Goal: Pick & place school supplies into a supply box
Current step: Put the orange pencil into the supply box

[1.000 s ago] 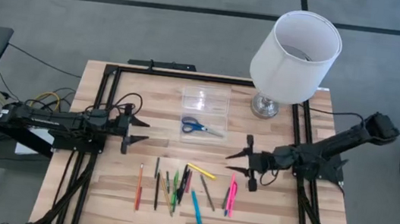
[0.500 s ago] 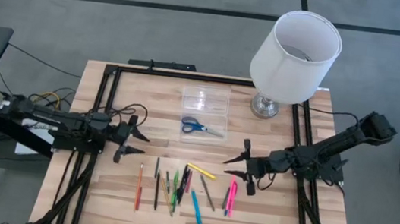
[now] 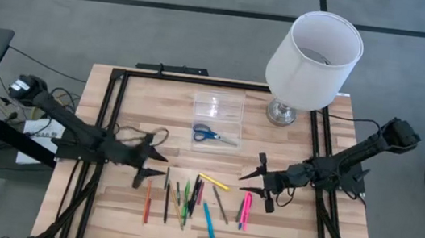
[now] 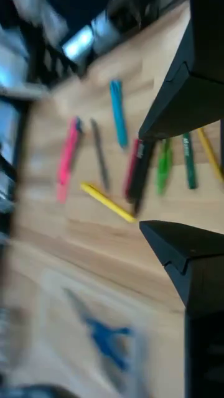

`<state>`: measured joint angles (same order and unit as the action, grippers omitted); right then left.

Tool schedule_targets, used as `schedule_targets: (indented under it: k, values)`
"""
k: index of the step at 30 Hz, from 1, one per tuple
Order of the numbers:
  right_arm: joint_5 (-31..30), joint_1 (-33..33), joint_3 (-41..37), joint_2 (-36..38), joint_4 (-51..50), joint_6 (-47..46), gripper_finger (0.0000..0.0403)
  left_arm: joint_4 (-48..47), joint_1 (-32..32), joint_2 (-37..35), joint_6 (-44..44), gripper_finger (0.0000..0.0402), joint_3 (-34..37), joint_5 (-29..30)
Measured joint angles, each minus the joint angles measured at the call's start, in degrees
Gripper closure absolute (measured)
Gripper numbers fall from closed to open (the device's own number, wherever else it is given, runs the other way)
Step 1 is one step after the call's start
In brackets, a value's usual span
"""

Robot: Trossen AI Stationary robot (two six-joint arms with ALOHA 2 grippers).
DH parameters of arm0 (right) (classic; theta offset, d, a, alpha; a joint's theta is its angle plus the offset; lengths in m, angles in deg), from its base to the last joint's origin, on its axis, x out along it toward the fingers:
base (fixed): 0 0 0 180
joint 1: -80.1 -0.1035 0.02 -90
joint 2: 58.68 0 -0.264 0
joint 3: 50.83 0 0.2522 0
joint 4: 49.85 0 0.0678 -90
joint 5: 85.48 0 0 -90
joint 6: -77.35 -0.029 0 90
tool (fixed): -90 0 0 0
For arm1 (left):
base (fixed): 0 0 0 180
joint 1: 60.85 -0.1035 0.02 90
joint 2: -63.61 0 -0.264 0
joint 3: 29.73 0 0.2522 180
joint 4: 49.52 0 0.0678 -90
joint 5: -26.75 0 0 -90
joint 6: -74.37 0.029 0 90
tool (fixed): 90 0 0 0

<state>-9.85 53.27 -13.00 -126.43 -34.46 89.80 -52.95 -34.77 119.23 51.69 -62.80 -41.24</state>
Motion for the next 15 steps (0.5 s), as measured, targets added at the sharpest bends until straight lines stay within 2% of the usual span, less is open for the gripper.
schedule_targets:
  k: [3,8,12,15]
  values:
    - [-1.5,-1.3,0.0,0.0,0.0,0.0,0.0276,-15.1,1.6,7.9,-10.3,0.0182,-8.7,4.3]
    - [-2.7,-2.8,0.0,0.0,0.0,0.0,0.0276,-38.1,3.6,20.0,-26.5,0.0182,-21.9,4.6]
    - [-2.7,-3.5,0.0,0.0,0.0,-0.4,0.0276,-49.9,5.8,28.2,-39.2,0.0182,-28.6,1.0]
    - [-2.7,-3.9,0.0,0.0,0.0,-1.4,0.0276,-54.7,7.1,33.2,-44.2,0.0182,-31.7,-4.4]
